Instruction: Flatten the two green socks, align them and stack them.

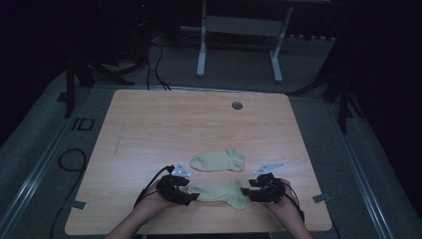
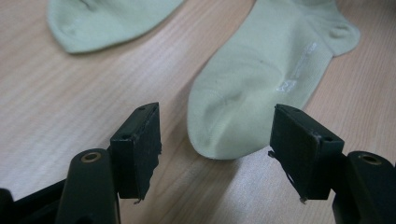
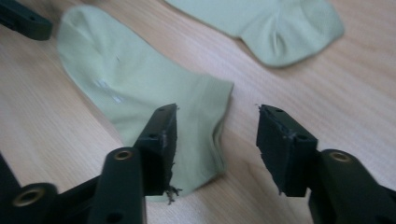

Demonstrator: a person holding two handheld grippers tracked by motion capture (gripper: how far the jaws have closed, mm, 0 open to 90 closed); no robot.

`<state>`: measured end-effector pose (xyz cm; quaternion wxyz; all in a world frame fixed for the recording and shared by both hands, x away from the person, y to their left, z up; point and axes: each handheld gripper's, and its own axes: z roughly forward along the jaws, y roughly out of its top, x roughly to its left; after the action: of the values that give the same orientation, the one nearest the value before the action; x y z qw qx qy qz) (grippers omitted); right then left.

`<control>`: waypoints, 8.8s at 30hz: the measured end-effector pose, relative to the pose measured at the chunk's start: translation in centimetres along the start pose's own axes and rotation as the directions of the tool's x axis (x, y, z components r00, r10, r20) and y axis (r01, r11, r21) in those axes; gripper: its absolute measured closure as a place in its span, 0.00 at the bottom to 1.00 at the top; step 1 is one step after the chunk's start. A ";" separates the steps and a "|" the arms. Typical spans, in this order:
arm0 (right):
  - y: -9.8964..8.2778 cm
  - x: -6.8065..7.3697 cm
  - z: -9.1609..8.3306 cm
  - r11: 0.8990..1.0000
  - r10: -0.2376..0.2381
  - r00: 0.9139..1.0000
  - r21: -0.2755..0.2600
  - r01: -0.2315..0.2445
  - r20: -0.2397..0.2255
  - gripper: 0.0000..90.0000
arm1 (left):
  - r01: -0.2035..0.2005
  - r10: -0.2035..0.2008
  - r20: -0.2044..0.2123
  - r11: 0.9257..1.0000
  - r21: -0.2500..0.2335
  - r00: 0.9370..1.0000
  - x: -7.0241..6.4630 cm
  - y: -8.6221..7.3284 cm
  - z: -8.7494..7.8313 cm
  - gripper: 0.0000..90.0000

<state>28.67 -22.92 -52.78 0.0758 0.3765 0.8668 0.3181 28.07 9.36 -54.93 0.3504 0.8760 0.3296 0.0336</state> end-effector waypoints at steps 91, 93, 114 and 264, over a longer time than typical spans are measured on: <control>10.1 -5.2 0.7 1.000 -0.002 0.996 0.004 0.002 0.089 0.95 | -0.012 0.012 -0.116 1.000 0.000 0.993 5.8 8.9 0.3 0.97; 10.0 -5.6 1.3 1.000 0.011 0.997 0.026 -0.013 0.079 0.95 | -0.009 0.009 -0.113 1.000 0.007 0.994 5.9 8.8 0.7 0.97; 8.8 -6.5 4.7 0.993 0.041 0.997 0.105 -0.047 0.061 0.95 | 0.028 -0.020 -0.089 0.996 0.090 0.996 7.2 7.1 2.3 0.97; 1.4 -9.0 1.5 0.987 0.046 0.990 -0.156 -0.024 0.136 0.15 | 0.116 -0.196 -0.289 0.955 -0.272 0.937 9.7 -3.8 -4.6 0.03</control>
<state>36.38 -27.78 -54.08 0.1595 0.4061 0.8254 0.3584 32.21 19.96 -55.58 0.4032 0.7791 0.4430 0.1850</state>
